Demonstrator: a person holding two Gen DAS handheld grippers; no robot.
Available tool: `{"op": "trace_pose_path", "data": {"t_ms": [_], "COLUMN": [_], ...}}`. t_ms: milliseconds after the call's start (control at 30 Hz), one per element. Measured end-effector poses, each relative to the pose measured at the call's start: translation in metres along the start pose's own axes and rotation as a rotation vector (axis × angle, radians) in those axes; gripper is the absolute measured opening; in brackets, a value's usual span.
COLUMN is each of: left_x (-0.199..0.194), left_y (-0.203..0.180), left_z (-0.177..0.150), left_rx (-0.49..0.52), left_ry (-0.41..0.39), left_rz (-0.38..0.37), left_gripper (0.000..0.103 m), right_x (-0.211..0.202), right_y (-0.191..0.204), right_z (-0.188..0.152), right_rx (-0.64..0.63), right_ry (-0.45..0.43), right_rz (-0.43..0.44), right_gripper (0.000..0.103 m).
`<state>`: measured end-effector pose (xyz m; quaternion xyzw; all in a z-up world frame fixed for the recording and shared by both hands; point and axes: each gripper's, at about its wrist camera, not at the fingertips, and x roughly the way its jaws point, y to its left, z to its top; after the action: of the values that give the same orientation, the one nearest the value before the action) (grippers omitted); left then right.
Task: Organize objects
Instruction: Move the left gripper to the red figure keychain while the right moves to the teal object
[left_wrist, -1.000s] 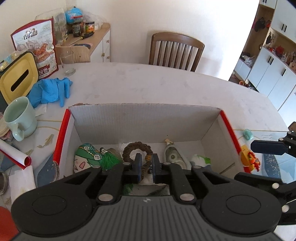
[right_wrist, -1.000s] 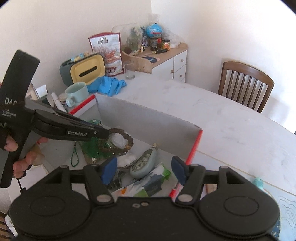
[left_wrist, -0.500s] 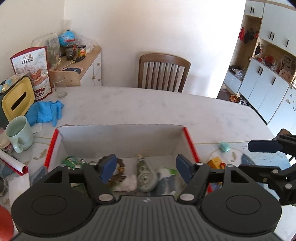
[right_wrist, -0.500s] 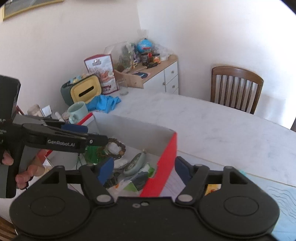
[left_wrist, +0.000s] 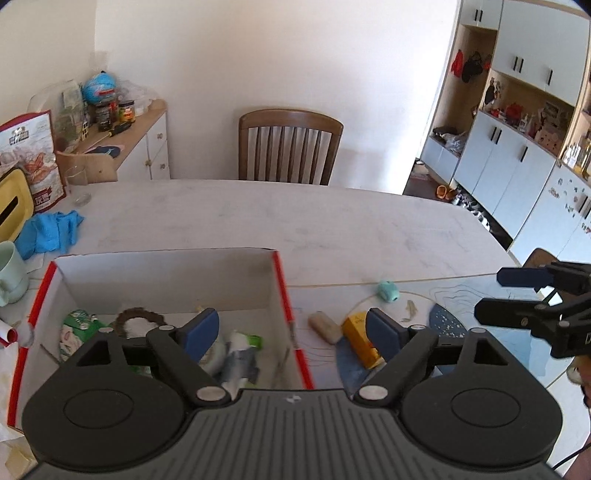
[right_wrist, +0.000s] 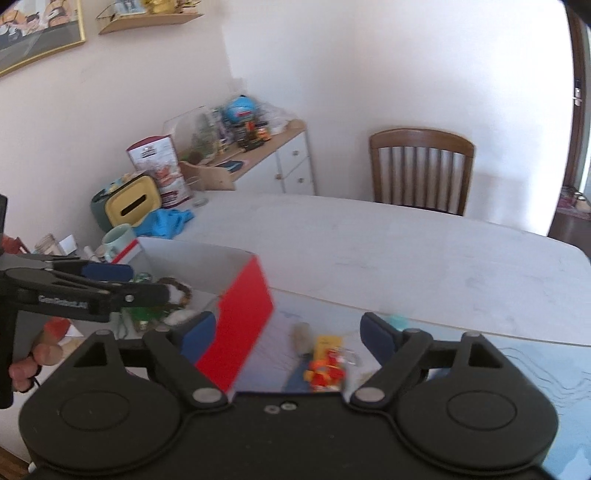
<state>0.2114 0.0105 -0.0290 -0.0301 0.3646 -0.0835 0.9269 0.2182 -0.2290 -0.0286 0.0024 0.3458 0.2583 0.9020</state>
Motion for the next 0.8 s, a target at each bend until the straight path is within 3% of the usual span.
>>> {"op": "trace_pose_path", "data": {"t_ms": [267,400,633,800], "left_x": [0.015,0.022,0.045,0.067], "left_y": [-0.044,-0.067,-0.105,-0.122], "left_z": [-0.003,-0.009,-0.021,-0.033], "left_rx": [0.029,0.042,0.038,0.046], "left_ry": [0.028,-0.008,-0.016,-0.023], "left_rz": [-0.022,-0.036,-0.053,0.002], "left_gripper": [0.088,0.102,0.103,0.103], "right_x": [-0.011,-0.004,0.022,0.046], "right_y": [-0.050,-0.072,-0.101,-0.112], "right_z": [-0.011,-0.013,-0.012,-0.010], "right_rx": [0.007,0.009,0.002,-0.016], "right_ry": [0.005,0.024,0.067,0.093], "right_rz": [-0.066,-0.086,-0.092,-0.089], "right_gripper": [0.095,0.095,0.095,0.095]}}
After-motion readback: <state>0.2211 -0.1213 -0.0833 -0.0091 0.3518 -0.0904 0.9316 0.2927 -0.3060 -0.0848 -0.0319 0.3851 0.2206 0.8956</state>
